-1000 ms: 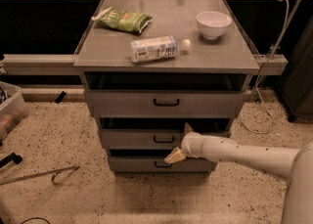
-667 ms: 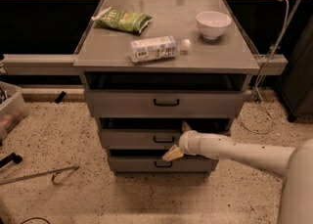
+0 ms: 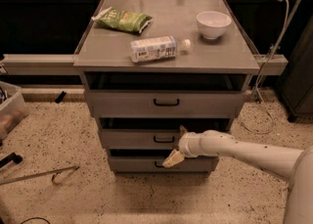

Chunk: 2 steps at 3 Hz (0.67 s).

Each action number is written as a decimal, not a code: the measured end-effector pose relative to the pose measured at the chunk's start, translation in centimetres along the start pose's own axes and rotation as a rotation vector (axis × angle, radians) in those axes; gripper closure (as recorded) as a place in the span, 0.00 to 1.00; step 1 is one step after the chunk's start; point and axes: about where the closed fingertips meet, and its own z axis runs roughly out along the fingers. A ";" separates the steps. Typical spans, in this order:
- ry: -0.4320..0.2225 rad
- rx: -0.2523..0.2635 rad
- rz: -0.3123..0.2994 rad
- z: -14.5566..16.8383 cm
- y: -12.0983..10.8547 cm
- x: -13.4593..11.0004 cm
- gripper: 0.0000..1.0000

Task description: Open middle drawer

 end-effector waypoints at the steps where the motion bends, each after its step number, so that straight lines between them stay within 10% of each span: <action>1: 0.035 -0.057 -0.015 -0.2 0.9 0.2 0.00; 2: 0.038 -0.064 -0.015 -0.2 1.2 0.3 0.00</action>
Offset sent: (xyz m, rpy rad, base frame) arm -0.0080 0.0012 -0.0018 -0.0208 0.0409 0.0344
